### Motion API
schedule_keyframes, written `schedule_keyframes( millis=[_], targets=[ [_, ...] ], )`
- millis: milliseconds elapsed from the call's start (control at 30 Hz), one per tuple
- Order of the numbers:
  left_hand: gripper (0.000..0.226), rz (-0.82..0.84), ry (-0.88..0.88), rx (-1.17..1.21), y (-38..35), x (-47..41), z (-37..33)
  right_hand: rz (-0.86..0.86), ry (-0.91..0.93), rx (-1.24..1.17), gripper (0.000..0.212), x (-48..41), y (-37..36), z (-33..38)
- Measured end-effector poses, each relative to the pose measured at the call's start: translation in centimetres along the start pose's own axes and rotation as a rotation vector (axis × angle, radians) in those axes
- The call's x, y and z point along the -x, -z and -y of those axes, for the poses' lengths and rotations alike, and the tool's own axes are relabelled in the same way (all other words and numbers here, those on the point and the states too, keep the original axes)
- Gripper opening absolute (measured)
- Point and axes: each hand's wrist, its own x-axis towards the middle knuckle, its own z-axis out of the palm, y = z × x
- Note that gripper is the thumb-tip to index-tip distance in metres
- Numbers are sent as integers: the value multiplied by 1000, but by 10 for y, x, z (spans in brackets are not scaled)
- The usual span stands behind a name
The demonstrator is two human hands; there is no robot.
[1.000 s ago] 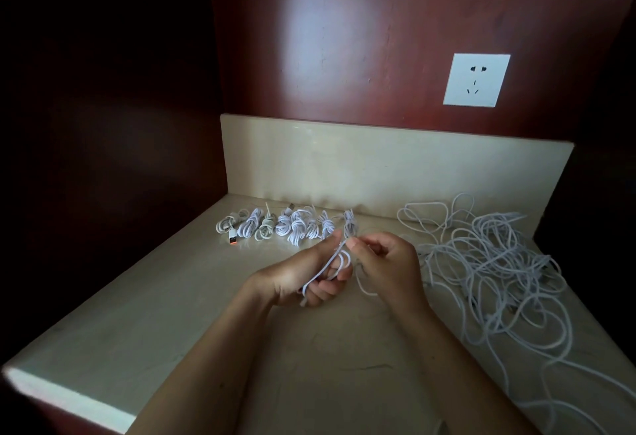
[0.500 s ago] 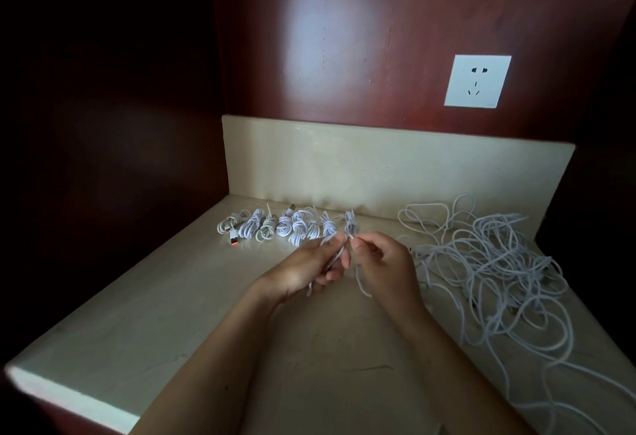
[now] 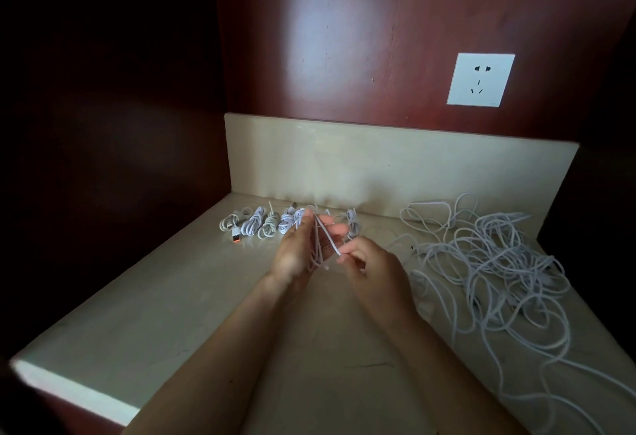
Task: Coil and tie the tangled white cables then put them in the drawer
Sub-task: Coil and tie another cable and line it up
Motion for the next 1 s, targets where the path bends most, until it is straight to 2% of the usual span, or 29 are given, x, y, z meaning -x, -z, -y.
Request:
schedule_keyframes(
  millis=[100,300,400,500,600,733,833,900,1000],
  targets=[
    [45,-98,5,147,0,-3,-2,29,36,44,6,0,0,2],
    [41,-249,-59,169,9,-6,-10,142,131,191,18,3,-7,8],
    [41,-298,-78,173,15,-7,-16,186,64,163,16,1,0,8],
    [39,-353,-133,72,18,-7,-19,227,12,114,14,1,7,10],
    [43,-355,-200,-127,20,-6,-17,306,5,71,16,2,8,19],
    [48,-230,-177,-353,18,-4,-10,439,-7,-252,11,0,12,29],
    [47,-61,-88,-535,15,0,-11,385,-18,-447,8,-5,14,27],
    [57,41,38,-700,12,4,-10,335,-15,-459,5,-7,14,24],
    [63,202,335,-574,10,8,-8,230,31,-339,5,-8,12,19]
  ],
)
